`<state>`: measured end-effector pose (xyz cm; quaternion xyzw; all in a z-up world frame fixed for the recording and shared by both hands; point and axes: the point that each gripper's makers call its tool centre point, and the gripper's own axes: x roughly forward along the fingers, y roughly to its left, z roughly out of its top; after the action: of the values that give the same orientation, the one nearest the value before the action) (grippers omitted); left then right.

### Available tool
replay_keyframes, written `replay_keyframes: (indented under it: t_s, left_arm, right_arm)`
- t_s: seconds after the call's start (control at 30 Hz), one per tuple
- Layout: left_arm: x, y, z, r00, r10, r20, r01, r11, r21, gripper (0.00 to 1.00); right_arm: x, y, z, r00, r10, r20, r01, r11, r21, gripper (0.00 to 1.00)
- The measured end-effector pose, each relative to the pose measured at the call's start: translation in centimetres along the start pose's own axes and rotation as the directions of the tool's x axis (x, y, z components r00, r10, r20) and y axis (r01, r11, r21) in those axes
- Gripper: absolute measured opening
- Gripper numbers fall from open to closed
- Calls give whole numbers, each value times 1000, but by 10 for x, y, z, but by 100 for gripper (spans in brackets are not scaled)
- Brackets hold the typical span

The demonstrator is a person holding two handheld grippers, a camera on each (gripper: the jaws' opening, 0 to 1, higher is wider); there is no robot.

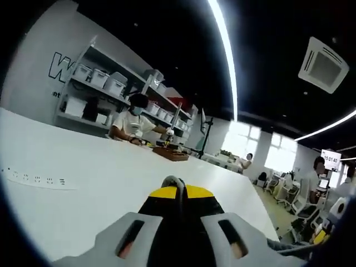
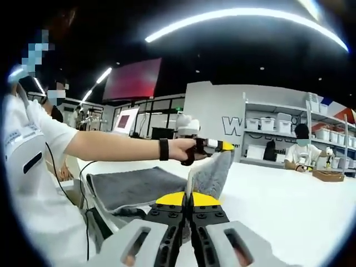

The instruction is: Open the folded towel by lifting each exposed corner and separating the folded layers until the towel lies flat within the target outline without major curled edges

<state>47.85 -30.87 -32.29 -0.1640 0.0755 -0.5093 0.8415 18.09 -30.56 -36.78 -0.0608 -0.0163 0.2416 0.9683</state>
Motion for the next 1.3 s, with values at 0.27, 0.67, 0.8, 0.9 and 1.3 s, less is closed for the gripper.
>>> replay_keyframes:
  t_s: [0.27, 0.67, 0.8, 0.9, 1.3]
  left_arm:
    - [12, 3, -12, 1000, 4, -9, -4, 1000, -11, 1]
    - [28, -3, -29, 1000, -14, -23, 13, 999, -32, 1]
    - [32, -3, -31, 999, -22, -25, 21, 999, -46, 1]
    - [34, -2, -35, 999, -18, -33, 16, 999, -43, 1]
    - [39, 1, -52, 998, -9, -55, 5, 998, -65, 1]
  right_arm:
    - [-1, -3, -14, 999, -20, -34, 20, 1000, 0, 0]
    - [-11, -8, -20, 998, -45, -52, 45, 999, -2, 0]
    - [-13, -9, -23, 997, -50, -60, 49, 999, -9, 0]
    - [-13, -10, -24, 997, -55, -62, 54, 998, -11, 0]
    - [-15, -13, -32, 993, -76, -95, 71, 996, -51, 0]
